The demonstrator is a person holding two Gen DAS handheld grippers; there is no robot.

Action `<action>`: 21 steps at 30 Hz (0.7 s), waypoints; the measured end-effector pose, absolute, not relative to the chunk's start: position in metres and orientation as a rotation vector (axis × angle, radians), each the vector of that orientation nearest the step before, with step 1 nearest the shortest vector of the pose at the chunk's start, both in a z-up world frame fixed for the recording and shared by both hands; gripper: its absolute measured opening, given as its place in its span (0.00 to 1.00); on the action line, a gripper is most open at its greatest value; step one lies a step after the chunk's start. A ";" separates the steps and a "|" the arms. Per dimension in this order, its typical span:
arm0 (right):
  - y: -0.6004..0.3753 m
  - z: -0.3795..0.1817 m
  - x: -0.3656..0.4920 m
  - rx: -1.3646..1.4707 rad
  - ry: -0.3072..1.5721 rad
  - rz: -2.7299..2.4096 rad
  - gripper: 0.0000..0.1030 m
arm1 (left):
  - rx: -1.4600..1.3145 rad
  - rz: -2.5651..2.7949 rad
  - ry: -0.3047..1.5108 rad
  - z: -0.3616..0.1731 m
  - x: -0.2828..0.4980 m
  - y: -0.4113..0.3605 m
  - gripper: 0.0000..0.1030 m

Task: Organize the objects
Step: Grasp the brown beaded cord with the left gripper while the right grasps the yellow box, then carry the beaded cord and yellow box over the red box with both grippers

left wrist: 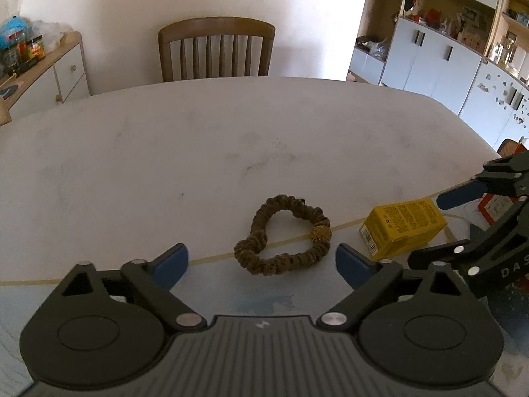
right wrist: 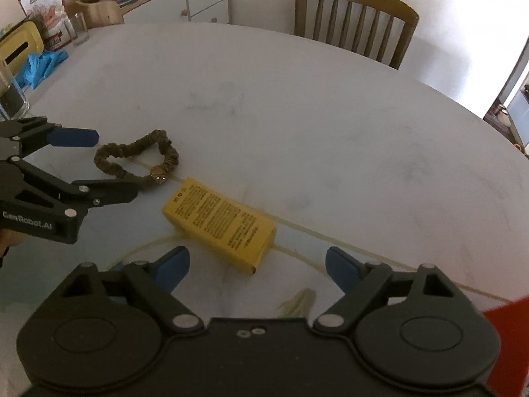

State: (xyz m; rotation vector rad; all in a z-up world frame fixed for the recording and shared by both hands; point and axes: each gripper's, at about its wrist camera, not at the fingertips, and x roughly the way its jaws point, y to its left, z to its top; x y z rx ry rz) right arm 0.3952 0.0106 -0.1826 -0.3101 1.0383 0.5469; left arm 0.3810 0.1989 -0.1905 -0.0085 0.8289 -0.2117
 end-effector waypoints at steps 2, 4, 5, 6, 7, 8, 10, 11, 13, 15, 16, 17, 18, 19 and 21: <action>0.015 -0.185 0.396 -0.337 1.036 0.562 0.82 | 0.002 -0.207 0.825 -0.192 0.381 0.198 0.80; 0.018 -0.185 0.397 -0.354 1.025 0.575 0.79 | 0.007 -0.209 0.820 -0.191 0.380 0.197 0.72; 0.019 -0.184 0.398 -0.357 1.020 0.582 0.77 | 0.004 -0.215 0.818 -0.190 0.380 0.197 0.65; 0.021 -0.184 0.399 -0.359 1.020 0.590 0.75 | -0.001 -0.220 0.818 -0.189 0.381 0.197 0.58; 0.023 -0.184 0.399 -0.361 1.018 0.597 0.72 | -0.005 -0.227 0.818 -0.189 0.381 0.197 0.56; 0.024 -0.184 0.399 -0.360 1.018 0.612 0.70 | -0.006 -0.233 0.818 -0.189 0.381 0.197 0.51; 0.027 -0.182 0.397 -0.364 1.013 0.631 0.62 | -0.005 -0.242 0.816 -0.188 0.381 0.196 0.42; 0.027 -0.182 0.395 -0.363 1.009 0.640 0.58 | -0.006 -0.243 0.815 -0.187 0.381 0.196 0.38; 0.029 -0.181 0.392 -0.375 1.002 0.651 0.50 | 0.000 -0.237 0.813 -0.186 0.381 0.195 0.33; 0.029 -0.180 0.388 -0.371 1.002 0.656 0.42 | 0.005 -0.236 0.810 -0.184 0.382 0.193 0.29; 0.029 -0.179 0.386 -0.369 1.002 0.654 0.39 | 0.011 -0.236 0.810 -0.184 0.381 0.192 0.27; 0.029 -0.179 0.384 -0.363 1.002 0.648 0.37 | 0.015 -0.239 0.809 -0.183 0.381 0.192 0.24; 0.028 -0.178 0.380 -0.354 0.999 0.642 0.35 | 0.014 -0.241 0.805 -0.181 0.380 0.191 0.22; 0.028 -0.178 0.377 -0.347 0.995 0.634 0.33 | 0.017 -0.240 0.804 -0.179 0.379 0.190 0.21; 0.026 -0.177 0.372 -0.329 0.990 0.616 0.31 | 0.035 -0.234 0.812 -0.177 0.379 0.186 0.16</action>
